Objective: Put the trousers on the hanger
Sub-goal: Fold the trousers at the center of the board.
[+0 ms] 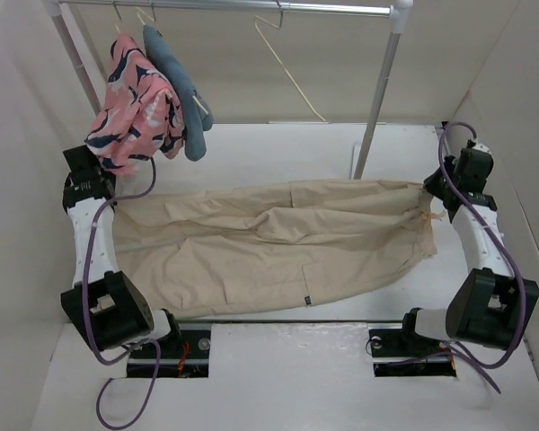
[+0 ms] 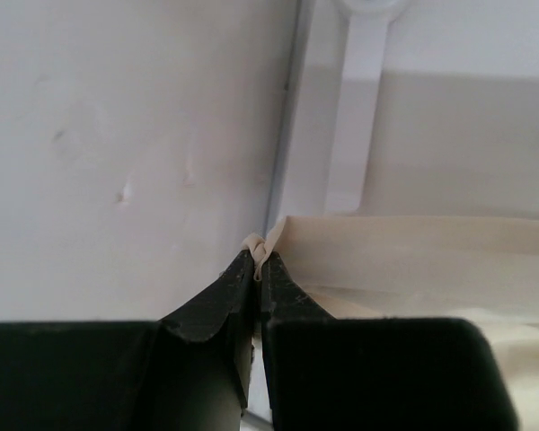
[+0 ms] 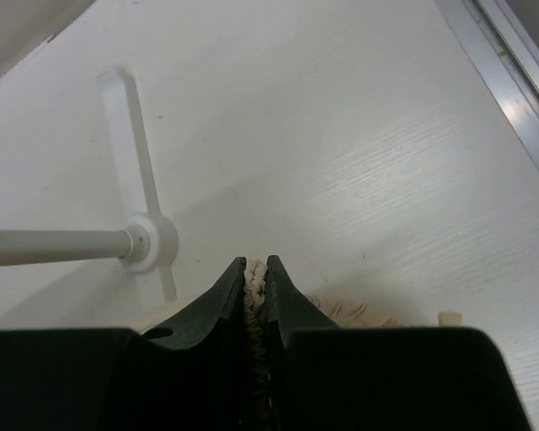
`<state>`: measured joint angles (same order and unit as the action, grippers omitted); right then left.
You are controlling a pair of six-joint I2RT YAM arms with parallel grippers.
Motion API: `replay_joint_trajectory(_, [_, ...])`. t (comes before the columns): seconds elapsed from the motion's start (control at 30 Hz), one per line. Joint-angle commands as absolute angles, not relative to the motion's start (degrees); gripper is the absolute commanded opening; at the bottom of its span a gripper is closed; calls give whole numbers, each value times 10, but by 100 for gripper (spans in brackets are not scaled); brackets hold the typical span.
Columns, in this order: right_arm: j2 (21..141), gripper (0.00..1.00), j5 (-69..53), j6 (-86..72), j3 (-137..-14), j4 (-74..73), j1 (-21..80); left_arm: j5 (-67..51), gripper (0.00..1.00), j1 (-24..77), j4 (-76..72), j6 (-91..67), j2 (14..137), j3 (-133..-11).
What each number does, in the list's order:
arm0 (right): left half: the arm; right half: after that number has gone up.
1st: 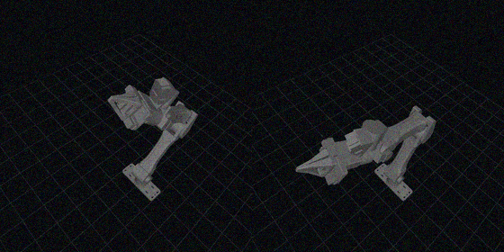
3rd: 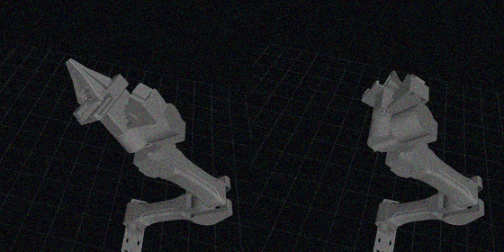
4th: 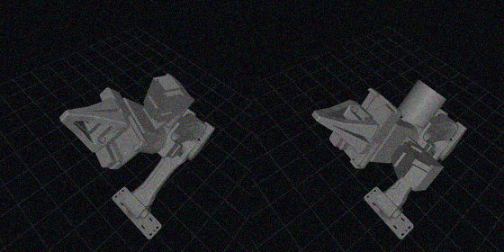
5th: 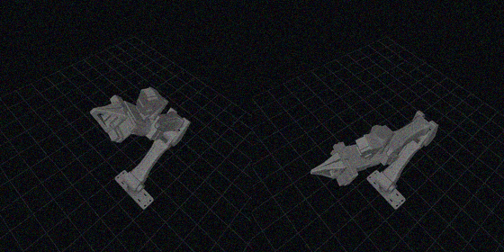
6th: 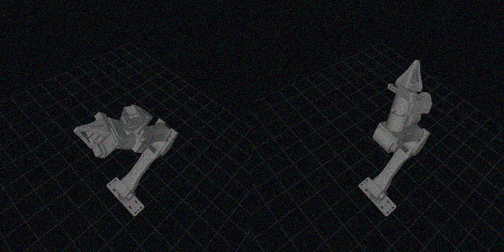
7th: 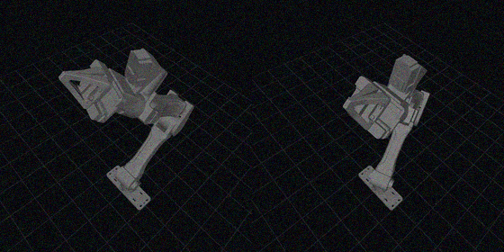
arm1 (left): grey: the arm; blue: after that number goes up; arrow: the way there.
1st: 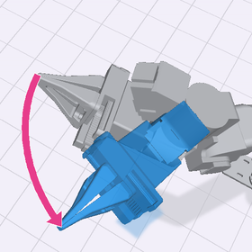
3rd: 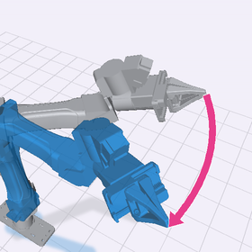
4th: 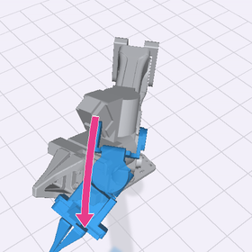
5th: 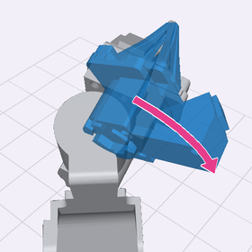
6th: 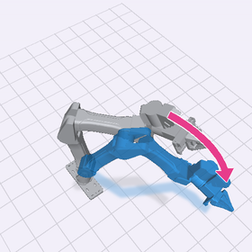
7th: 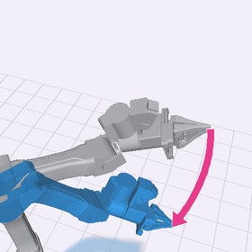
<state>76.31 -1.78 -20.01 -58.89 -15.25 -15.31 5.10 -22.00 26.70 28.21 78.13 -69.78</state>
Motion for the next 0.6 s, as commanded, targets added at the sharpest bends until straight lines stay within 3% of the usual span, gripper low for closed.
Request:
replay_joint_trajectory(0.0, [717, 0, -40, -219, -540, -101, -158, 97, 0, -229, 306, 331, 716, -661])
replay_joint_trajectory(0.3, [561, 0, 47, -257, -417, -87, -158, 161, 0, -256, 400, 391, 680, -542])
replay_joint_trajectory(0.57, [608, 0, -17, -263, -446, -75, -158, 144, 0, -256, 400, 379, 699, -580])
